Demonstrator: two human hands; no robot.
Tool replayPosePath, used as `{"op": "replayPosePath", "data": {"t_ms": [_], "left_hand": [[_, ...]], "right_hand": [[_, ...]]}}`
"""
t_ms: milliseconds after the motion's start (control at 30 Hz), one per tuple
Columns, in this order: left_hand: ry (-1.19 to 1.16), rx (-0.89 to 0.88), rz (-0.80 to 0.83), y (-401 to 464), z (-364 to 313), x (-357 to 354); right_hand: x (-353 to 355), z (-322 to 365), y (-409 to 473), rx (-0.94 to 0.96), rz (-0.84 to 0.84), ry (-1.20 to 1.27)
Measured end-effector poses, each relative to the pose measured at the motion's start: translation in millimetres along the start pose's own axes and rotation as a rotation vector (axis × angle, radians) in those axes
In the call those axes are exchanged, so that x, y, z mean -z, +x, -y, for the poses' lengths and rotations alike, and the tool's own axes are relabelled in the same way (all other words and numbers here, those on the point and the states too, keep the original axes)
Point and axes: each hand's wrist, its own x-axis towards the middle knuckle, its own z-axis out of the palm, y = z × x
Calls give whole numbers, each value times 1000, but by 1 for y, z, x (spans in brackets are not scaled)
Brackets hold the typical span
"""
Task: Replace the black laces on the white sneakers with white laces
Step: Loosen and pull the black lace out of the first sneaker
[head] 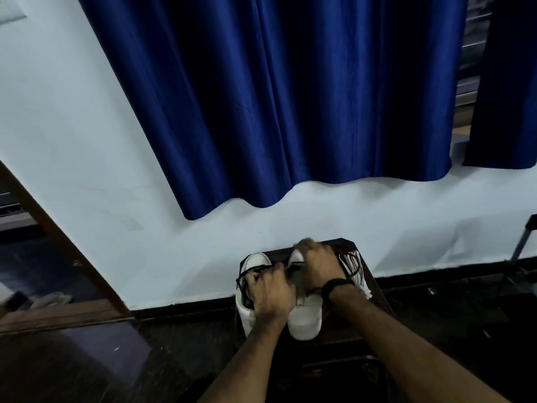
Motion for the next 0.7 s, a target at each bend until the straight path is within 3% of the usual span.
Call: {"op": "replayPosePath", "data": {"t_ms": [100,200,300,400,567,633,700], "left_hand": [[26,4,56,0,0,2],[27,-8,56,0,1,3],[2,-3,1,-1,-2,4],[10,20,-7,-2,-4,5],[33,40,17,-3,-5,5],[38,38,17,-3,-4,5],[23,37,20,-2,-2,5]], "right_hand": [[-8,20,2,90,133,-74],[-12,19,3,27,78,-16],[1,2,3,-131,-79,237],[21,-21,-1,-464,-316,534],[39,-38,-2,-740,-640,727],[39,-45,-2,-682,-587,602],[32,-43,-7,-541,-347,299]]}}
